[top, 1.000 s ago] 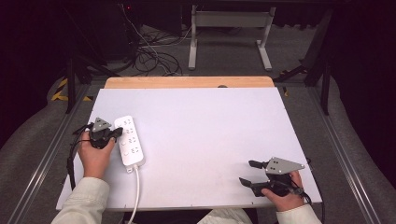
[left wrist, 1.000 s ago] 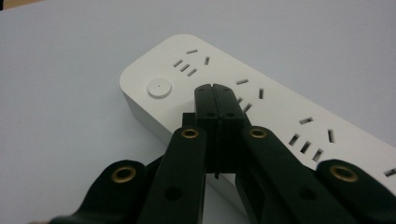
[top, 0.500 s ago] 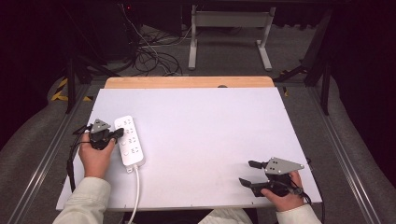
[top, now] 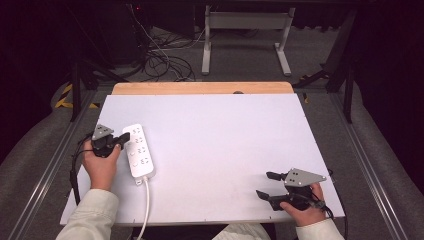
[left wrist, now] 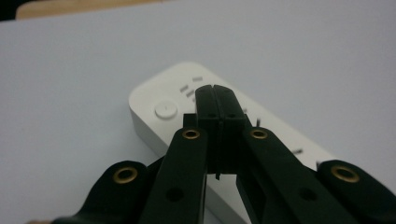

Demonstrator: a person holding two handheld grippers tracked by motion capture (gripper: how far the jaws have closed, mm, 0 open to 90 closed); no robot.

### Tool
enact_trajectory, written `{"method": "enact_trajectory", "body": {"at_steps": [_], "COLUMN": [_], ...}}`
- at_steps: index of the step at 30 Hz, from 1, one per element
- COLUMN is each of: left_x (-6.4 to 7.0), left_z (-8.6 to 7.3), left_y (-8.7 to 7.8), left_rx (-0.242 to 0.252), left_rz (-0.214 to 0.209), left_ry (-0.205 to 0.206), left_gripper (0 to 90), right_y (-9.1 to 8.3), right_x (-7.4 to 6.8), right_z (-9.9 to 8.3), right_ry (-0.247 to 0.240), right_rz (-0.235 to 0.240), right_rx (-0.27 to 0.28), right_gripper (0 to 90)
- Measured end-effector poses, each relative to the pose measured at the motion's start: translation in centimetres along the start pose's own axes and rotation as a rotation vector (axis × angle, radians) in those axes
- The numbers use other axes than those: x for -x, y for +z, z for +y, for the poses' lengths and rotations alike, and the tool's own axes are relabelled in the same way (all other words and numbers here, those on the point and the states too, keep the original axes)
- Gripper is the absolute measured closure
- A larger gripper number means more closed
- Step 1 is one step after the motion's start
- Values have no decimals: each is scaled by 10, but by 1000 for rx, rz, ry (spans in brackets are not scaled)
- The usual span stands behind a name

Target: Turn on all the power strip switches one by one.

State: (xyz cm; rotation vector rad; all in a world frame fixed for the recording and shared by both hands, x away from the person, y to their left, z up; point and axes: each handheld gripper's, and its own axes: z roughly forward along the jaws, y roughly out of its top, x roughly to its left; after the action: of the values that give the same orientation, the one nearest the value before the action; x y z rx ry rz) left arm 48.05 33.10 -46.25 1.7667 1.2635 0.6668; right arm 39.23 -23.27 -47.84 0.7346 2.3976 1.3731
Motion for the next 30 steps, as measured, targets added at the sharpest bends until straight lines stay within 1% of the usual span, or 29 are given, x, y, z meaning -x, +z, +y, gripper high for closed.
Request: {"method": "enact_trajectory", "body": {"at_steps": [1,2,3,4,6,8,10,11,12,13,14,17,18,20,24,26,30], "left_x": [0,1,2,1,0,-3,-4,-4,-4,-5,-6,-10,-11,-13,-16,-18,-17], "left_z": [2,2,3,3,3,4,4,4,4,4,4,4,4,3,0,0,-2], "left_y": [0,1,2,4,6,7,9,11,13,15,16,19,19,22,27,28,30], "left_rx": [8,9,4,-6,-3,0,-9,-21,-29,-36,-35,-23,-23,-20,-20,-19,-30], "left_rz": [-3,7,20,25,42,42,43,42,52,63,72,110,112,116,111,99,93], "left_ry": [4,17,35,44,39,27,44,66,80,85,86,56,42,32,22,22,43], "left_gripper": [900,900,900,899,900,899,899,899,899,898,899,899,898,898,898,898,899], "right_y": [1,1,1,1,1,1,0,0,1,1,1,1,1,2,2,2,2], "right_x": [0,0,0,1,0,0,0,0,1,1,1,0,1,1,1,1,1], "right_z": [0,0,0,0,0,0,-1,-1,-1,-1,-1,-1,-1,-1,-1,-1,-1], "right_ry": [-1,-1,0,1,2,0,1,2,2,3,2,2,4,8,6,7,6], "right_rz": [1,0,-1,-1,-1,0,1,0,1,3,2,1,2,3,6,7,6], "right_rx": [0,-3,-4,-4,-5,-6,-2,-4,-4,-4,-6,-6,-7,-9,-11,-9,-8], "right_gripper": [277,277,277,277,277,277,277,276,276,276,276,277,276,276,276,276,276]}}
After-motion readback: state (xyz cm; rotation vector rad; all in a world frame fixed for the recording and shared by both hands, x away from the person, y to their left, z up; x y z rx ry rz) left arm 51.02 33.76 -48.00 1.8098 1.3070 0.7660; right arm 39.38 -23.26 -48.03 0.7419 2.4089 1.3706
